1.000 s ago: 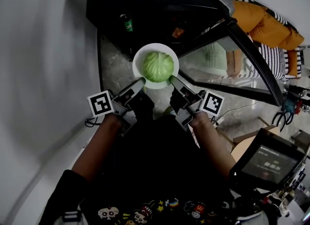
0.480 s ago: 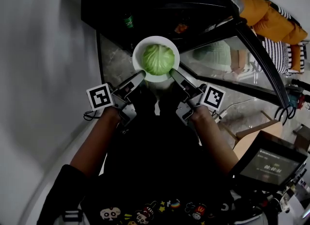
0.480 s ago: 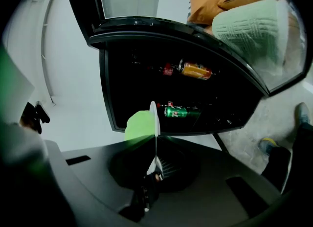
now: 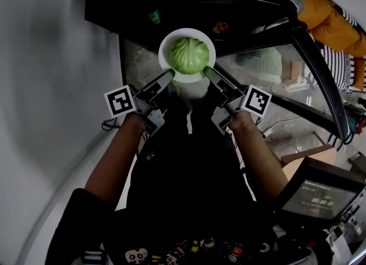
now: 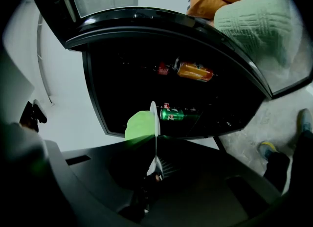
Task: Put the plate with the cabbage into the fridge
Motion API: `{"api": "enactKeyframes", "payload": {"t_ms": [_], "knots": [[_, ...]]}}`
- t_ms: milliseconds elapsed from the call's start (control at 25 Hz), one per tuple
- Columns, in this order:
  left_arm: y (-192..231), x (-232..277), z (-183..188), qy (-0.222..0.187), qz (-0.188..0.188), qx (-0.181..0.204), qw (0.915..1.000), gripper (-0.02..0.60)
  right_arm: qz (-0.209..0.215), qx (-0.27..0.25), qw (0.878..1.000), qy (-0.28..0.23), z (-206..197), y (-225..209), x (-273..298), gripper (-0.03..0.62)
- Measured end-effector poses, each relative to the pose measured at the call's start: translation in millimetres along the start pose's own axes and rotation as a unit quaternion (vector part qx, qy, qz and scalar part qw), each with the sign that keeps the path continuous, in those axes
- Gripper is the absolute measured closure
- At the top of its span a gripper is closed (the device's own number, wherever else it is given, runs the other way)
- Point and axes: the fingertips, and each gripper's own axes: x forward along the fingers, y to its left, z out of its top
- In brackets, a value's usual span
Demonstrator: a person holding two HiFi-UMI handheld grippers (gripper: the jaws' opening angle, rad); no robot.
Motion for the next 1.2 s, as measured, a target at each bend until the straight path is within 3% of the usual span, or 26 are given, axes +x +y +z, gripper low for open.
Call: {"api": "enactKeyframes", "payload": {"t_ms": [1200], "knots": [[-4,1,-1,-0.023,0.038,-0.016,0.9989,0.568,-0.009,0.05,0.999,-0.001,-2,-7,3,0.577]]}}
